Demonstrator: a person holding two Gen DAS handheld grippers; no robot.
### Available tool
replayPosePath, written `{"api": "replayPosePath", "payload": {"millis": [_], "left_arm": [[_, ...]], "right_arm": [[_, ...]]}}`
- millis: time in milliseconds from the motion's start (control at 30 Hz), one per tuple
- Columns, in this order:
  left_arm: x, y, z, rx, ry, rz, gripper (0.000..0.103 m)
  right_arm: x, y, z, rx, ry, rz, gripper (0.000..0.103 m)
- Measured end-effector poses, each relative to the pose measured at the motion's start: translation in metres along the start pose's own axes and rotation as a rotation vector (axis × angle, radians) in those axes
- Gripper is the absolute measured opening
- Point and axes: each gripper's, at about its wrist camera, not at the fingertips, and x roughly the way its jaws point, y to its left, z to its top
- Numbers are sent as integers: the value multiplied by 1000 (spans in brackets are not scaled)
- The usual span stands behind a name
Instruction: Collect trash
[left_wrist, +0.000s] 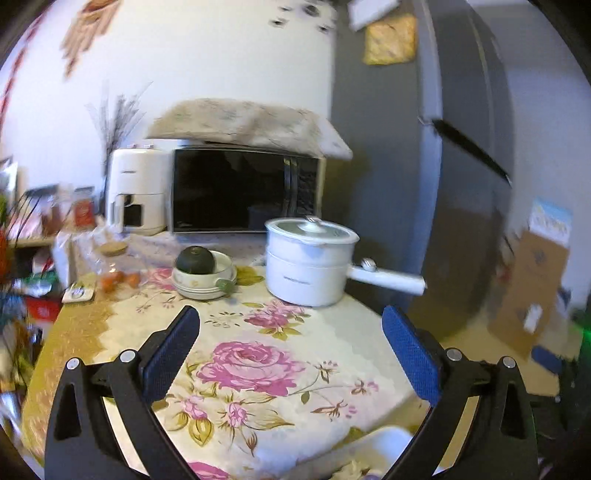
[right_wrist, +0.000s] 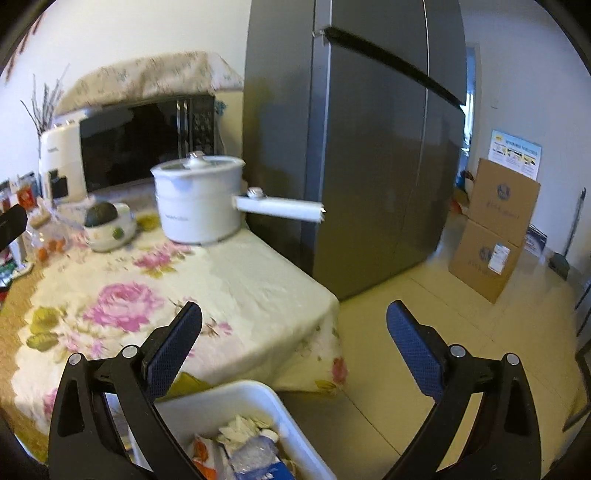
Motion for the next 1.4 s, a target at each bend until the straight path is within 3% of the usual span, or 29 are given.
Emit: {"api": "replayPosePath", "payload": {"millis": [100, 367, 567, 700, 900, 1400], "left_arm": [[10, 11, -5, -82, 104, 9, 96], [20, 21, -19, -147, 188, 67, 96], [25, 17, -33, -110, 193, 122, 96], [32, 15, -36, -93, 250, 98, 96], [28, 6, -36, -66, 259, 89, 96], [21, -10, -46, -24, 303, 76, 96]], "right_arm": [[-3, 5, 6, 1, 5, 19, 96], [4, 22, 14, -6, -42, 71, 96], [17, 23, 6, 27, -13, 67, 96], [16, 23, 7, 19, -34, 50, 96], [9, 24, 3, -3, -43, 40, 96], [2, 14, -12, -22, 26, 9, 96]]}}
